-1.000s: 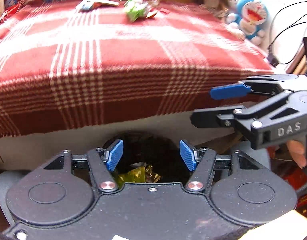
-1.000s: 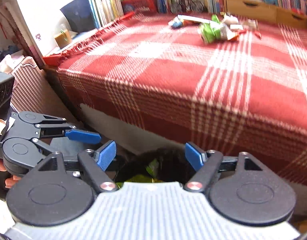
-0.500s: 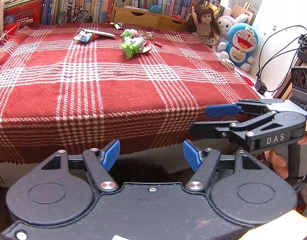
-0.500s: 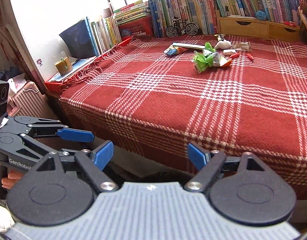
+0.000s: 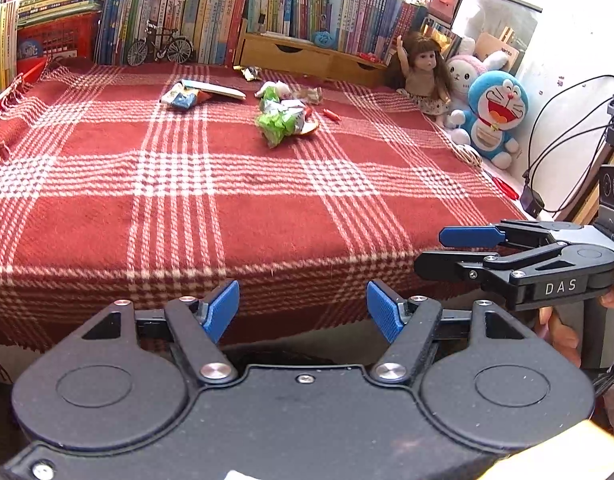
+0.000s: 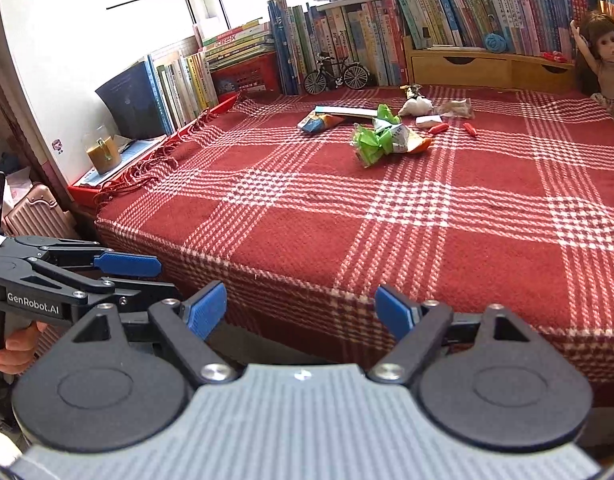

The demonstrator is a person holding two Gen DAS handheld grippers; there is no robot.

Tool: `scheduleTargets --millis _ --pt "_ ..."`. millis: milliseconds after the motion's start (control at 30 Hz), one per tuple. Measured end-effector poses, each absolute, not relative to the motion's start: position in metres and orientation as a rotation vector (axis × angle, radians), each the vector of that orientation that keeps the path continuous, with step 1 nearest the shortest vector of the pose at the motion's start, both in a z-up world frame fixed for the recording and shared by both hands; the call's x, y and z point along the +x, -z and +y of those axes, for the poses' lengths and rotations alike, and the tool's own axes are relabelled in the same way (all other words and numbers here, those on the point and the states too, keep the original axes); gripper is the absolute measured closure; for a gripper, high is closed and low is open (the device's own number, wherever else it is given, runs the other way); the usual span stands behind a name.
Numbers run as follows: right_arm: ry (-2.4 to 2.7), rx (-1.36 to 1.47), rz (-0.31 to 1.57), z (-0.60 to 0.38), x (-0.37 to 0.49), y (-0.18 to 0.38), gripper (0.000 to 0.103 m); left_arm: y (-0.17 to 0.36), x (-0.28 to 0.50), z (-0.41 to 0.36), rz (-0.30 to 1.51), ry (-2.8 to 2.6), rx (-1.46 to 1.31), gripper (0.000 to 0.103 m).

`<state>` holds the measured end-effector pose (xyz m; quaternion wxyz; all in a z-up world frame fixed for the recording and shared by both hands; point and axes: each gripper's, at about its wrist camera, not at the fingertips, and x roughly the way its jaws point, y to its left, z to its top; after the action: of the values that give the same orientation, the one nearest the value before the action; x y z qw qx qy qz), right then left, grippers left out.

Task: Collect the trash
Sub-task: 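Raise both tools back up toward the remaining items on the blanket, then grasp the green-and-white wrapper with the left tool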

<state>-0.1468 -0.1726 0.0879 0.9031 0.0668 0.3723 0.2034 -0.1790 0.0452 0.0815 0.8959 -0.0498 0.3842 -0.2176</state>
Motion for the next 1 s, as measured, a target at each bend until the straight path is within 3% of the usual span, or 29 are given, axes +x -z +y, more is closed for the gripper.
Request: scheduleTargets --millis 400,767,1000 --pt "-0.299 0.108 0.658 -0.182 -0.101 -0.109 0.014 -0.107 -0.108 0.042 0.673 0.365 -0.079 0.027" --pt "-0.198 0.039 0.672 -0.189 -0.012 -0.093 0.015 -0.091 0.002 0.015 0.677 0.303 -0.085 0.030" --pt "-0.162 0.098 0.700 -0.205 0.035 -0.086 0.034 -0.054 0.052 -0.014 0.726 0.331 -0.155 0.036"
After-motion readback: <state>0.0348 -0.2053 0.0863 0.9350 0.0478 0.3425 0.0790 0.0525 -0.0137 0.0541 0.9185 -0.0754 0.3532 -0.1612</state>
